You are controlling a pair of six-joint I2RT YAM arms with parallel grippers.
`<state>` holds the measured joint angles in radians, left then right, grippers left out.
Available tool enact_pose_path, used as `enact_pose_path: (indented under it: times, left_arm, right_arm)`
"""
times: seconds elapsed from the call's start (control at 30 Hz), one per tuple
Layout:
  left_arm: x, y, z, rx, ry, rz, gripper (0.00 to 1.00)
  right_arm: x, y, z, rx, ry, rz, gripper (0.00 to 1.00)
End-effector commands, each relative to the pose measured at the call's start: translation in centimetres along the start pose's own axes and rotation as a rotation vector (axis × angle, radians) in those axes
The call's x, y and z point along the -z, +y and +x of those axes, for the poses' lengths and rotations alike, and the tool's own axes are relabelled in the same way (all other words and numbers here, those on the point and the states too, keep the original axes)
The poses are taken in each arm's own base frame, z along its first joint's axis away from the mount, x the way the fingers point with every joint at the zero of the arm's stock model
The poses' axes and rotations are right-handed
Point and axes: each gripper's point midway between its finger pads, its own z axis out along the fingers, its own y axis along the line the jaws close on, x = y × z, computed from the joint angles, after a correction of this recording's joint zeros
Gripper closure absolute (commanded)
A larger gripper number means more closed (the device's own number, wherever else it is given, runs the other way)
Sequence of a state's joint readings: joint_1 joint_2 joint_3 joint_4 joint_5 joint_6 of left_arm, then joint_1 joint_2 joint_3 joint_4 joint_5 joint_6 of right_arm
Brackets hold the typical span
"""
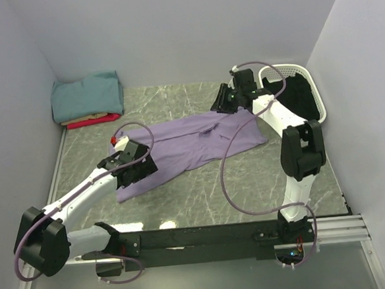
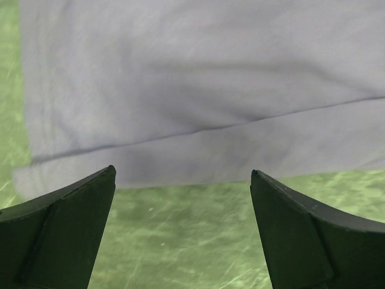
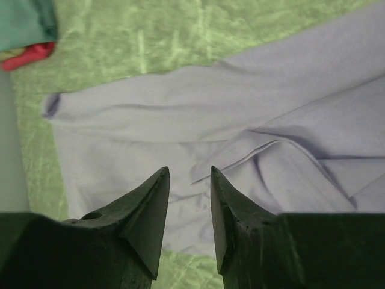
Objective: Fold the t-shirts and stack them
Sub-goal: Fold the tshirt
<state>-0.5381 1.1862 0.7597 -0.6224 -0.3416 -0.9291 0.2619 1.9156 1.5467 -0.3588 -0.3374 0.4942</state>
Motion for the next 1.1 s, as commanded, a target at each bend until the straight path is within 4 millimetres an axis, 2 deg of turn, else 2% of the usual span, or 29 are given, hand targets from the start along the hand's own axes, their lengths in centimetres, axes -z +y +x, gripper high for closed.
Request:
enact_pose_path:
  times: [0.0,0.13,0.33,0.43,0.57,0.77,0.8,0.83,0.87,0.9,0.93,1.0,1.07]
  left_arm:
    - [-0.2,2.6,1.4,0.032,0.031,-0.110,0.00]
    - [-0.4,4.2,1.2,0.061,0.023,-0.234,0.01]
    - [-0.9,6.5,0.4,0.102,0.016,-0.303,0.00]
    - [-1.0,7.7,-0.1,0.120,0.007,-0.308,0.01]
    - [-1.1,6.6,-0.8,0.124,0.031,-0.210,0.00]
    - [-1.7,4.8,0.6,0.013,0.214,-0.147,0.01]
    - [-1.4,4.5,0.3,-0.031,0.226,-0.140,0.00]
    - [-0.7,3.1,-0.8,-0.062,0.229,-0.093,0.01]
    - [-0.2,3.0,-1.2,-0.104,0.236,-0.088,0.01]
    - [0.7,4.0,-1.5,-0.156,0.252,-0.130,0.01]
    - [1.5,3.7,-3.5,-0.185,0.200,-0.142,0.01]
    - [2.7,4.2,-5.3,-0.237,0.155,-0.161,0.01]
    - [3.7,3.7,-6.8,-0.246,0.102,-0.093,0.01]
  right_arm:
    - [3.1,2.3,-0.2,0.062,-0.026,-0.071,0.59]
    - [4.1,1.7,1.1,0.080,-0.021,-0.067,0.59]
    - [5.1,1.1,3.4,0.083,0.011,-0.074,0.59]
    - [5.4,1.2,4.0,0.080,0.013,-0.090,0.59]
    - [5.1,1.2,4.6,0.074,0.034,-0.101,0.59]
    - [5.3,1.1,4.8,0.072,0.035,-0.105,0.58]
    - [5.3,1.1,4.9,0.074,0.038,-0.106,0.58]
    - [5.3,1.1,5.0,0.073,0.042,-0.107,0.58]
    - [5.3,1.1,5.1,0.074,0.045,-0.109,0.58]
    - [5.3,1.1,5.0,0.074,0.041,-0.111,0.58]
    - [5.3,1.1,5.2,0.072,0.044,-0.113,0.58]
    - [5.3,1.1,5.3,0.070,0.044,-0.119,0.58]
    - [5.2,1.0,5.6,0.062,0.050,-0.121,0.58]
